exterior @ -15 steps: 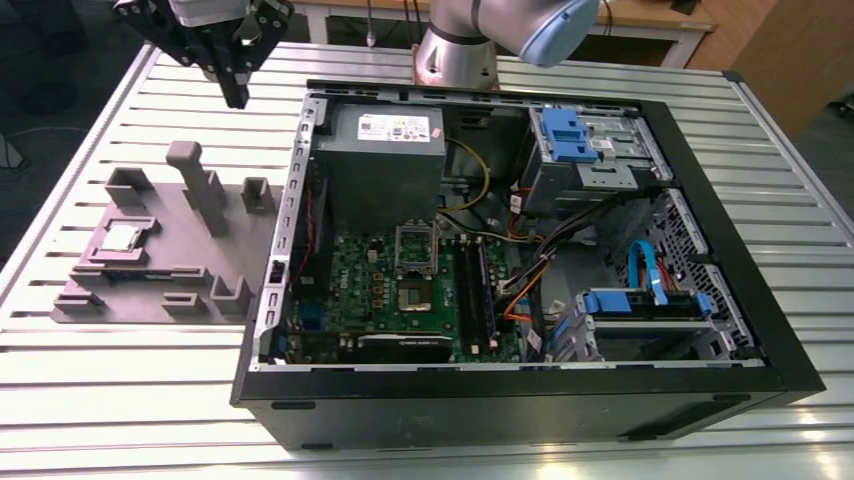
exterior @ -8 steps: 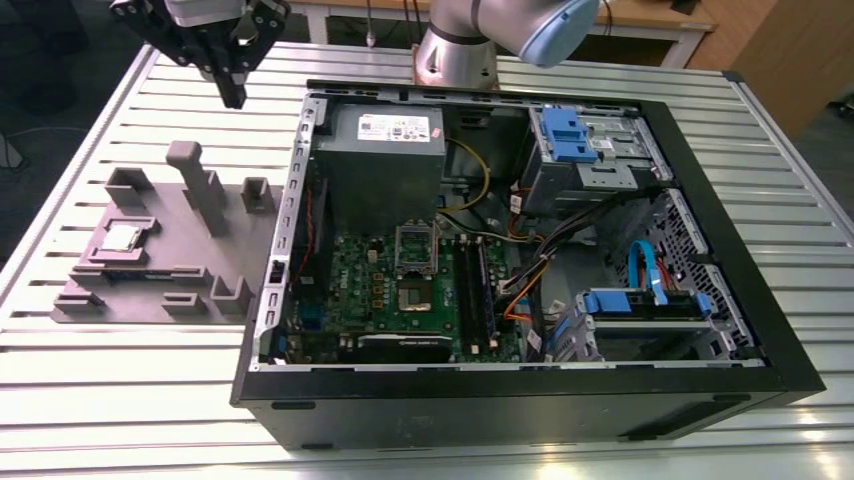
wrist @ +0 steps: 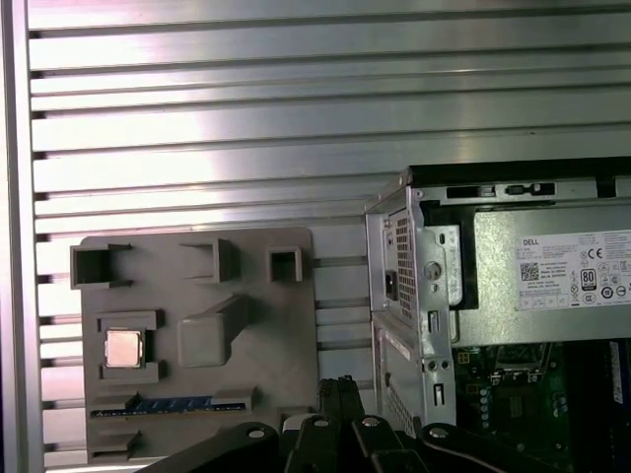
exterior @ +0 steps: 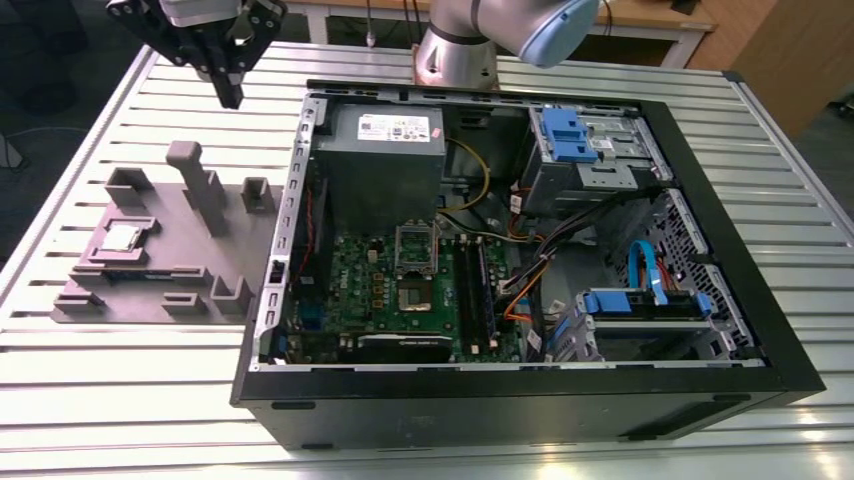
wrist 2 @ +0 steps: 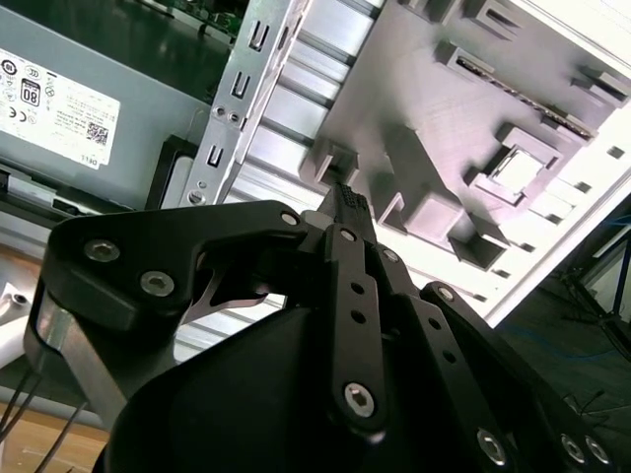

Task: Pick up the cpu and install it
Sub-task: 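Reach for the cpu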

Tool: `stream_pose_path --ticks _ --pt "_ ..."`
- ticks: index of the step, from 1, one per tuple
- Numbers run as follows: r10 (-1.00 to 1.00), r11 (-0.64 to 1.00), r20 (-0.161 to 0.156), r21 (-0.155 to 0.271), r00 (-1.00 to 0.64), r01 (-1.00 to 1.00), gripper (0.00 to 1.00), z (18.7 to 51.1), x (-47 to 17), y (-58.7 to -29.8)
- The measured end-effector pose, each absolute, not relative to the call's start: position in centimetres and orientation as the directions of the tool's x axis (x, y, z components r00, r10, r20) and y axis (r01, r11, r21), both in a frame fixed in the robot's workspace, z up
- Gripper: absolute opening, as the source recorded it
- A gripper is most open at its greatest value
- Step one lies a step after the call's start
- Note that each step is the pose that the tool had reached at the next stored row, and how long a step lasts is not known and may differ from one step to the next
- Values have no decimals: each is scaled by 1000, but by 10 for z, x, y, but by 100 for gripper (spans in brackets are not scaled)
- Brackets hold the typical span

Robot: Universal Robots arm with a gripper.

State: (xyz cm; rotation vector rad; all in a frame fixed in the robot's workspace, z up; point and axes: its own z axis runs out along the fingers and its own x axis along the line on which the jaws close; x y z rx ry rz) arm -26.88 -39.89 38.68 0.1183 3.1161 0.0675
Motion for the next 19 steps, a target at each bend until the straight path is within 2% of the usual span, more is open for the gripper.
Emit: stream_pose_path --ticks 19 --pt "76 996 -20 44 -997 75 11 386 -274 -399"
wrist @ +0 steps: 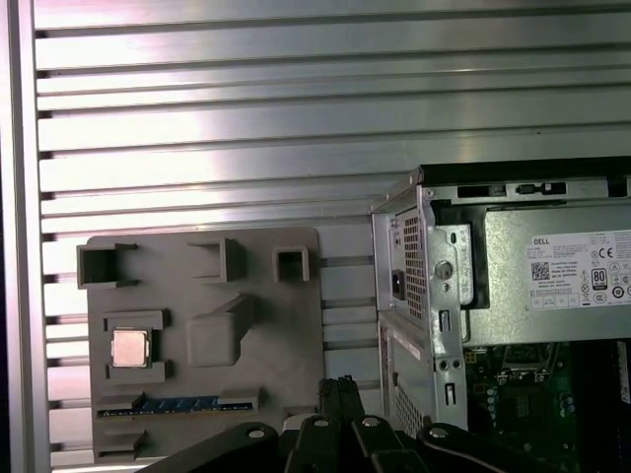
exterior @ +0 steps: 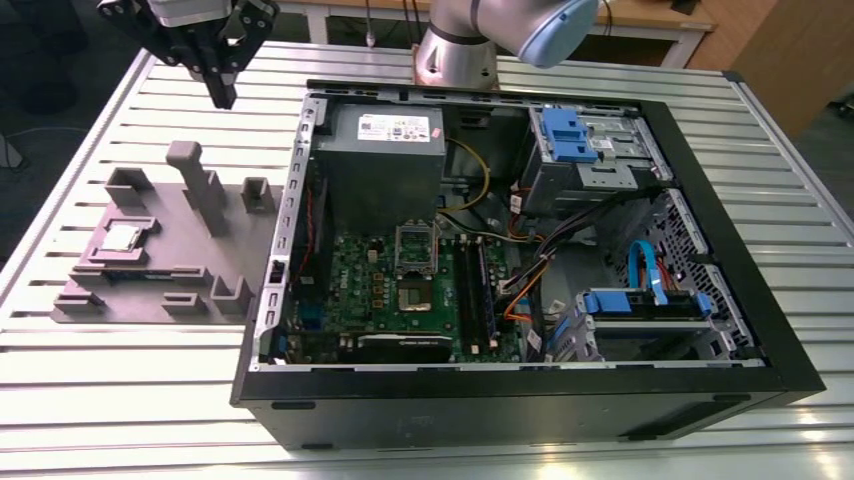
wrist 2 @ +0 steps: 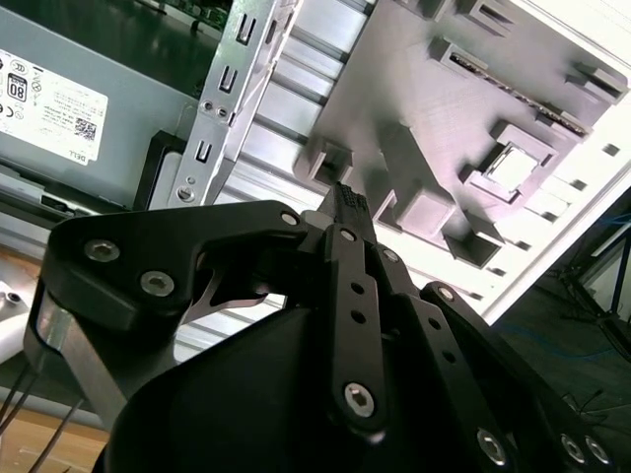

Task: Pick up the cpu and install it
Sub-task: 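Reach for the cpu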

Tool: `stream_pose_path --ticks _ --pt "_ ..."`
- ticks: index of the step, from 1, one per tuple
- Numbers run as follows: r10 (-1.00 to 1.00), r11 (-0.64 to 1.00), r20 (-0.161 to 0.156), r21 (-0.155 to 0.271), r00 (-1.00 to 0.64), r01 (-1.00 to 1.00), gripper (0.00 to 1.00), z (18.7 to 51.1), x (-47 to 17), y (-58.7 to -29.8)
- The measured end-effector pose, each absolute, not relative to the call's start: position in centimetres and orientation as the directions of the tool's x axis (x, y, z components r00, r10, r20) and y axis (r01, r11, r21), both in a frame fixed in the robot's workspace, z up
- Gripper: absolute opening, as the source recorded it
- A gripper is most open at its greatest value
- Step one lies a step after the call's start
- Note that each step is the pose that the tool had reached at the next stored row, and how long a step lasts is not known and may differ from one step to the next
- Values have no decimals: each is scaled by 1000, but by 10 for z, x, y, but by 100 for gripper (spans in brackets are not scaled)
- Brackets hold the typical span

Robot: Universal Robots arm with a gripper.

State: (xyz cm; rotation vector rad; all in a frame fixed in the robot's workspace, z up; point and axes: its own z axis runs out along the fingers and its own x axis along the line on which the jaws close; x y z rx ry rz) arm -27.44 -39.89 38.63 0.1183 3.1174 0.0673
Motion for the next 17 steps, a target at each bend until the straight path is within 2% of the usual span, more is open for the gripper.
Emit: stream_pose_path --ticks 17 --pt "76 996 -18 44 -997 75 11 386 -278 -399"
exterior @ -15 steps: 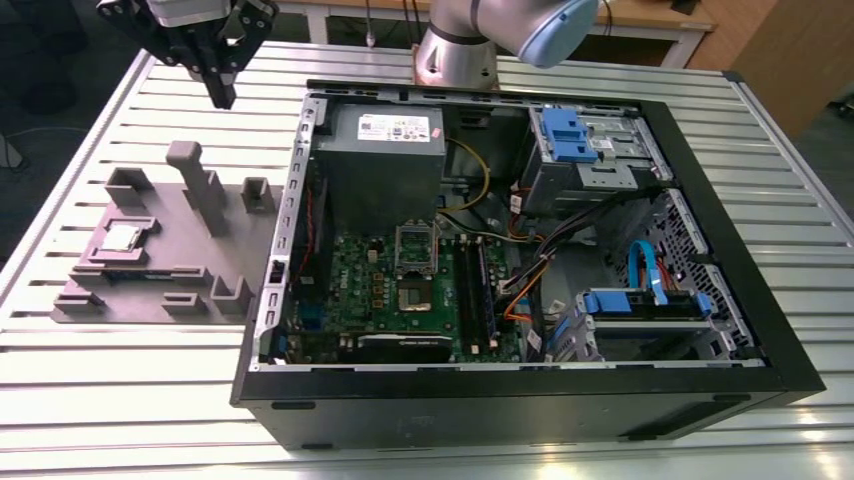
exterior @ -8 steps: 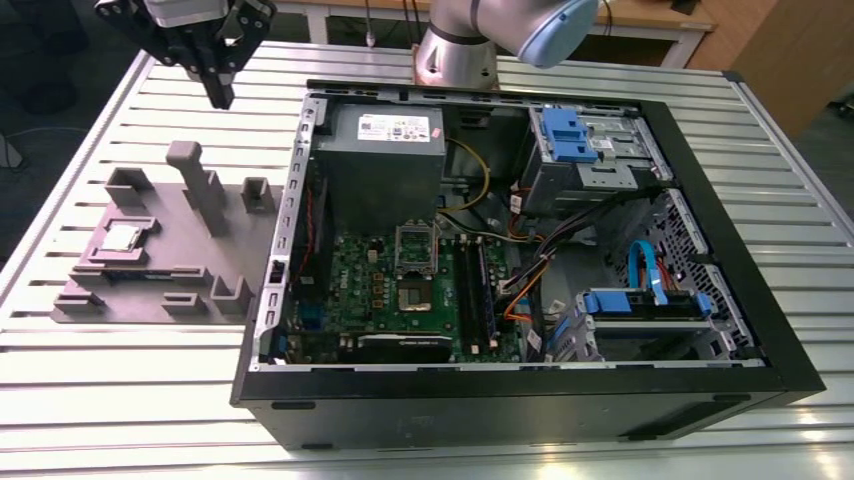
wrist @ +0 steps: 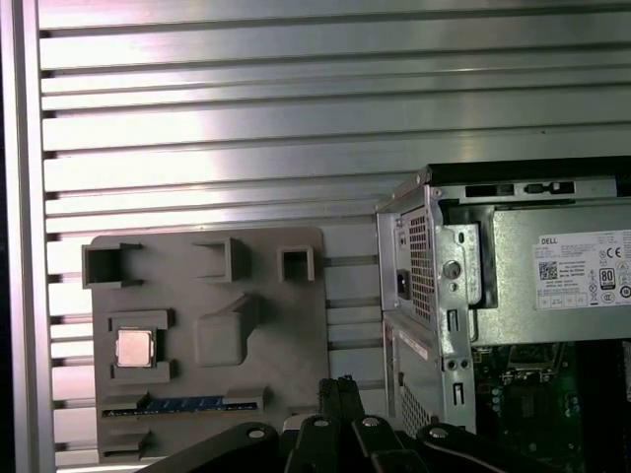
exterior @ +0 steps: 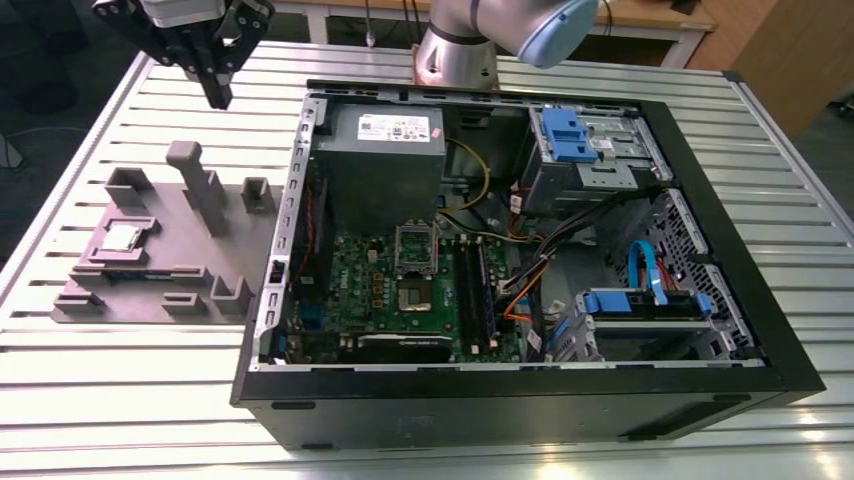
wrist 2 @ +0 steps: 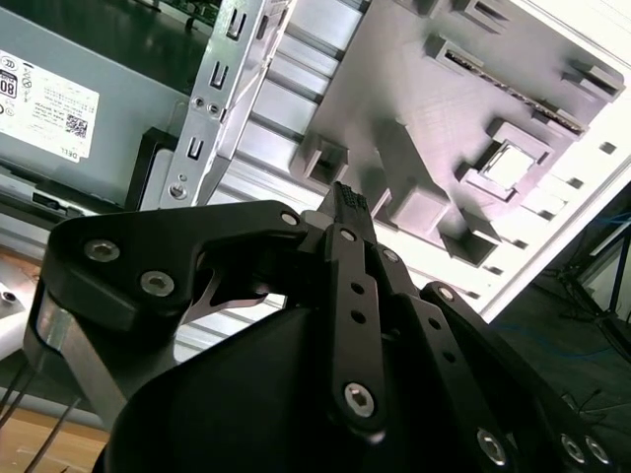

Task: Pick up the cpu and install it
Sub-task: 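Reach for the cpu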

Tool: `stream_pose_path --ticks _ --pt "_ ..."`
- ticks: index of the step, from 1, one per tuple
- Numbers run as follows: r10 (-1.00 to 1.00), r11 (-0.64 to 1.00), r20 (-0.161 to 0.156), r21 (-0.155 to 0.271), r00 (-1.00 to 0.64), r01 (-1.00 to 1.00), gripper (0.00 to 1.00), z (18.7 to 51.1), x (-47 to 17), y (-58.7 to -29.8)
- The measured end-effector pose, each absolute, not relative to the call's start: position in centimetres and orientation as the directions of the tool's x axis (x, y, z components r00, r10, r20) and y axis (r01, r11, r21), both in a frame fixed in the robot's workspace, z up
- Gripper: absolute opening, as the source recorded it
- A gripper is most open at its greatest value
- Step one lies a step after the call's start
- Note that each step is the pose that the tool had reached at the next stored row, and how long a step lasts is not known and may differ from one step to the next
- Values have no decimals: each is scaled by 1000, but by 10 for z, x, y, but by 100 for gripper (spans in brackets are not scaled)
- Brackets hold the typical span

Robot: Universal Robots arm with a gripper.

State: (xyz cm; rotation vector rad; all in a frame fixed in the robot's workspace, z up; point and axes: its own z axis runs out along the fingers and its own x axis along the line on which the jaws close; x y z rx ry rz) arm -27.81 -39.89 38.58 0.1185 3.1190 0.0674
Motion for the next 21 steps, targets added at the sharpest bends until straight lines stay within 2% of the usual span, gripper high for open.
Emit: stream_pose_path --ticks 21 --pt "76 996 -17 44 -997 75 11 385 -283 -399"
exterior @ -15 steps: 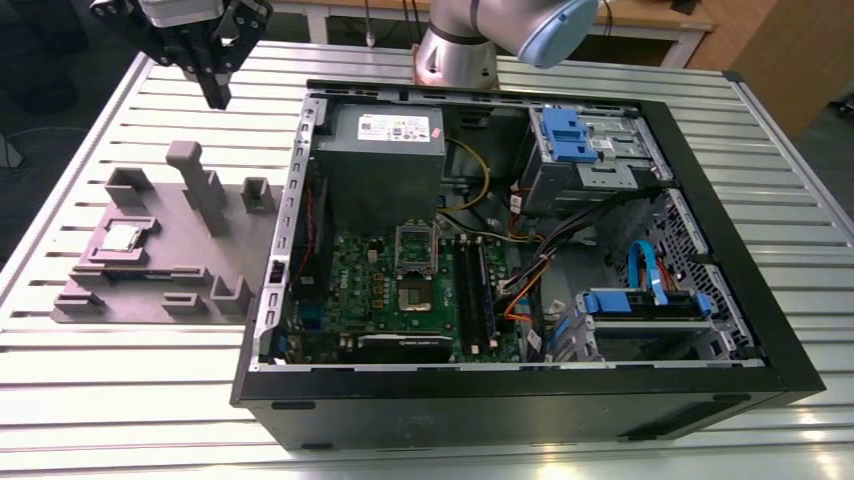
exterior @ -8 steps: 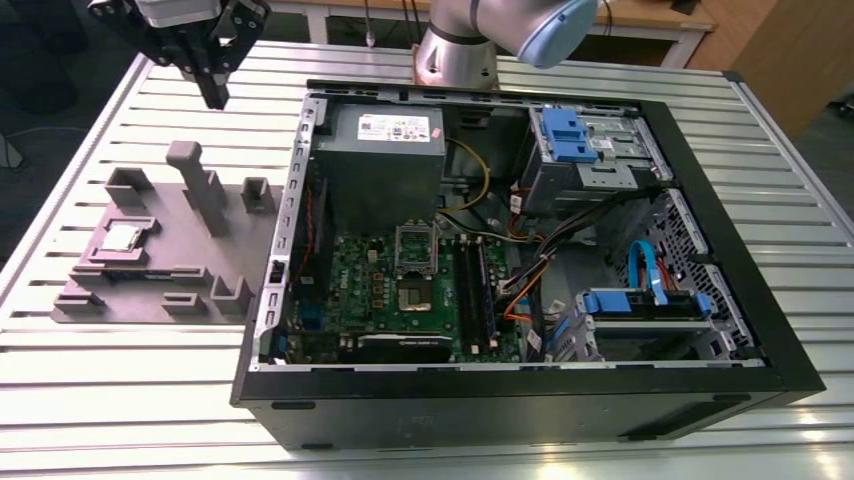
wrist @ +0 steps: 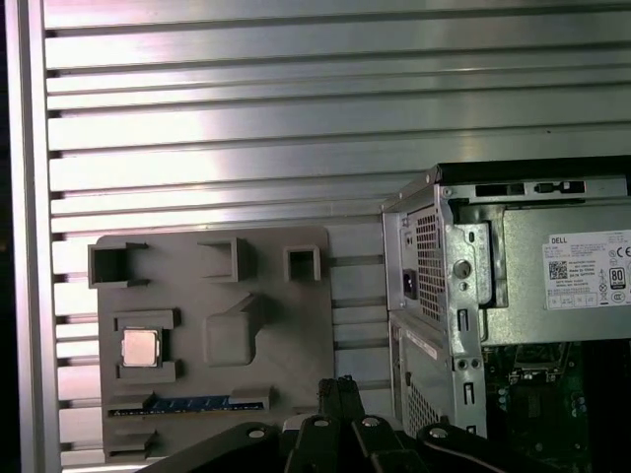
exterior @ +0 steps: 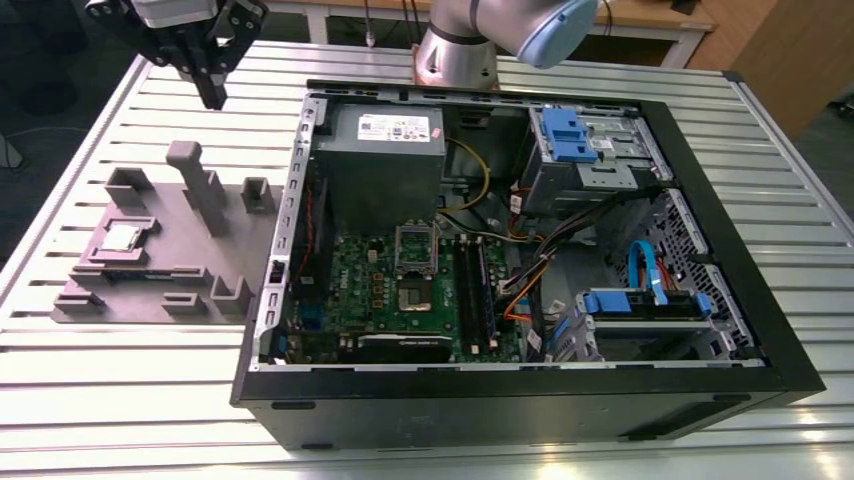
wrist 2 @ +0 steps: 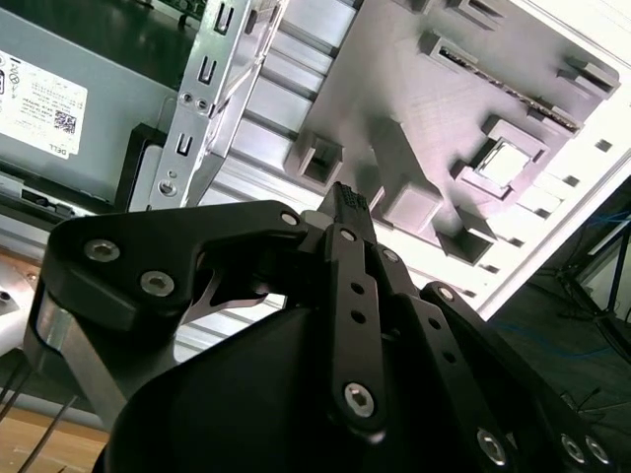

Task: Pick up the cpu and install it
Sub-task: 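Reach for the cpu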

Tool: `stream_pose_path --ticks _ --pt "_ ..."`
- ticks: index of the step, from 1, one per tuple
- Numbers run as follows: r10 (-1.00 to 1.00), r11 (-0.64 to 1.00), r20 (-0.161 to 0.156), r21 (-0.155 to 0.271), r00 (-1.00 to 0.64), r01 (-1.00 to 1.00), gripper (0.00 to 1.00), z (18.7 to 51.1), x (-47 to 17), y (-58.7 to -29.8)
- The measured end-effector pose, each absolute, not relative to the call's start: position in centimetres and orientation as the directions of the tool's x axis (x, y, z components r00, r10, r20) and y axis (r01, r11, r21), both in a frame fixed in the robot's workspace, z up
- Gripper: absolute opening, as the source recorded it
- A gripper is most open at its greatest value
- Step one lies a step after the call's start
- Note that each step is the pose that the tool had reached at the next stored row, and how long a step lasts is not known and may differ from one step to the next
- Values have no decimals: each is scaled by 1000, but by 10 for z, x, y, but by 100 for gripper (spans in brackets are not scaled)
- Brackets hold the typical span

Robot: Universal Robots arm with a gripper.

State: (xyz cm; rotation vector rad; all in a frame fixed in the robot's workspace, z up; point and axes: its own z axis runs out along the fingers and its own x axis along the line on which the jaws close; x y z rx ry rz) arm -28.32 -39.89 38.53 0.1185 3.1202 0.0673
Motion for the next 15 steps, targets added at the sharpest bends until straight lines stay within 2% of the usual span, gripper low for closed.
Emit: stream_pose_path --ticks 15 --pt "76 996 -17 44 -997 75 11 385 -290 -399"
